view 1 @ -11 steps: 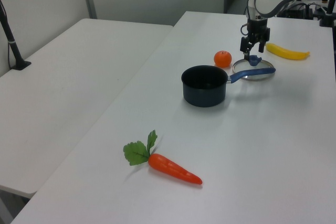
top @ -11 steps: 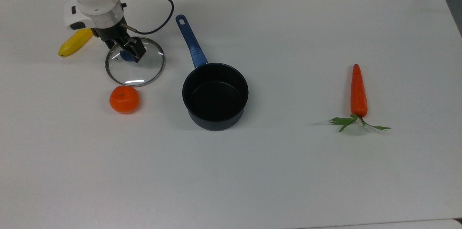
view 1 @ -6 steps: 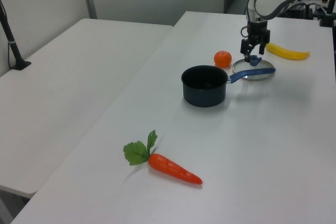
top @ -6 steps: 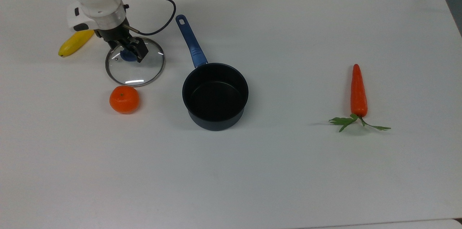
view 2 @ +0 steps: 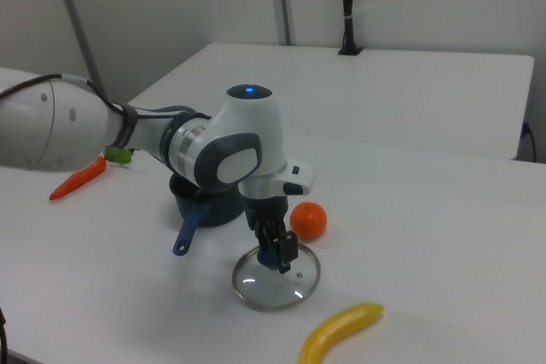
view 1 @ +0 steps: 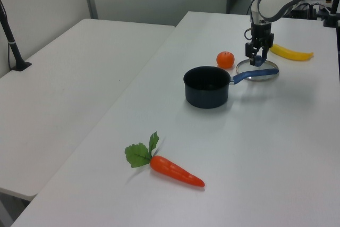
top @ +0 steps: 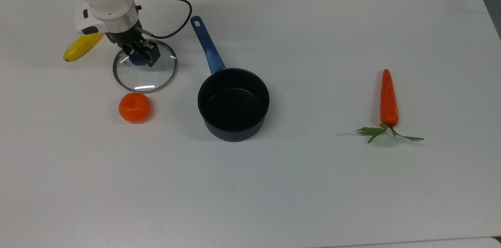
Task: Close lid
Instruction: 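Close the gripper on the blue knob of the glass lid, then lift the glass lid and carry it over the black saucepan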
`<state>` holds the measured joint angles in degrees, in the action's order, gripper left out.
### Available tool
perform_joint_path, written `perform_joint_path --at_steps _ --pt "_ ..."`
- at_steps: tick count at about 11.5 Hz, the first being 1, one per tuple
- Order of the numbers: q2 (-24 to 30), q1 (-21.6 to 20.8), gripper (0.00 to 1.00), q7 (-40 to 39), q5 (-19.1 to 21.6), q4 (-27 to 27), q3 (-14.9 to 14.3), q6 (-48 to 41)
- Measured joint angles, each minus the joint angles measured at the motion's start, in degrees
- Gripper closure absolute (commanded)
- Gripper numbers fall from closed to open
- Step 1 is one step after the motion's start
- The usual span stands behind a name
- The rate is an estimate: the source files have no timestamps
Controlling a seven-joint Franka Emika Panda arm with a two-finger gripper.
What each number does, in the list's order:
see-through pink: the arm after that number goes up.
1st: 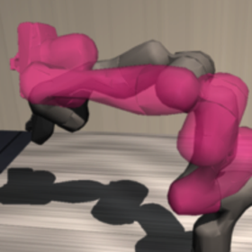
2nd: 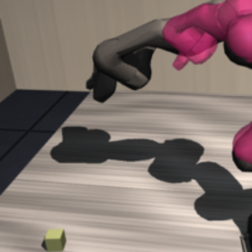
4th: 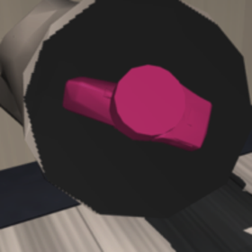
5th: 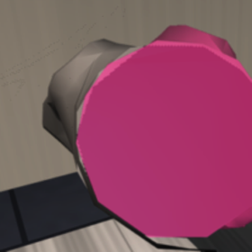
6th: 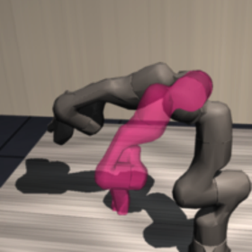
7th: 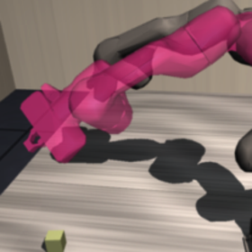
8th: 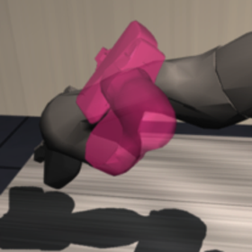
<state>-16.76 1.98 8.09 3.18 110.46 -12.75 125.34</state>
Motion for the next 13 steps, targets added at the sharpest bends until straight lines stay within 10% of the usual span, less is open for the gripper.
perform_joint_path --at_steps 5,13 --pt "0.56 0.04 0.39 0.16 0.00 -0.81 0.02 -1.58" --pt "3.09 -1.10 0.38 5.04 1.94 -16.34 0.28 -16.07"
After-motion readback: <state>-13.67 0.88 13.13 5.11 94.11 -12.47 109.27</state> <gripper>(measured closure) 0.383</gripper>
